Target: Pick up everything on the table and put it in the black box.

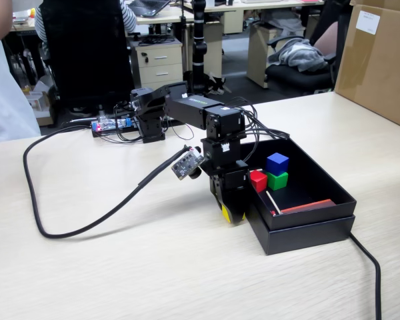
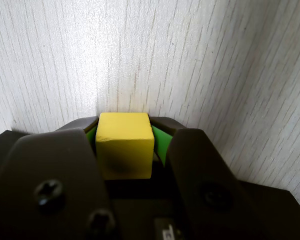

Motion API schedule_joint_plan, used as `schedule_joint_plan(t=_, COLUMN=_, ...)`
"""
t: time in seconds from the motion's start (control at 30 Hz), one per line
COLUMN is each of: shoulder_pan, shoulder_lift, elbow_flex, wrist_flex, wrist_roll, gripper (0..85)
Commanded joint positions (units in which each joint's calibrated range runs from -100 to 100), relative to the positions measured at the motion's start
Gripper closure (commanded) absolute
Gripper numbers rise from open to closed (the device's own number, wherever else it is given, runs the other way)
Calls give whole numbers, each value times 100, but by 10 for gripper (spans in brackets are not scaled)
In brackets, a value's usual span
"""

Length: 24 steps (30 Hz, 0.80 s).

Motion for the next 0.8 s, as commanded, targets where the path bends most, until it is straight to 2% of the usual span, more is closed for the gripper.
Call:
schedule_joint_plan(t=0.0, shoulder_pan=0, shoulder_lift=-204, elbow_flex=311, wrist_flex=156, wrist_roll=15, gripper=714)
schedule_joint_plan(t=0.1, shoulder_pan=-34, shoulder_lift=-869, elbow_flex=112, wrist_flex=0, wrist_roll=54, gripper=714)
schedule_joint_plan(t=0.23, shoulder_pan=-73, shoulder_lift=-3072, elbow_flex=-704, wrist_flex=-78, wrist_roll=39, gripper=714)
schedule_joint_plan(t=0.4, shoulder_pan=112, shoulder_lift=-4931, elbow_flex=-1094, wrist_flex=-52, wrist_roll=-63, gripper=714)
schedule_joint_plan(t=0.57, shoulder_pan=474, shoulder_lift=-5092, elbow_flex=-1085, wrist_flex=-52, wrist_roll=20, gripper=714)
schedule_joint_plan(t=0.77, shoulder_pan=777, shoulder_lift=-4151, elbow_flex=-1031, wrist_flex=-43, wrist_roll=225, gripper=713)
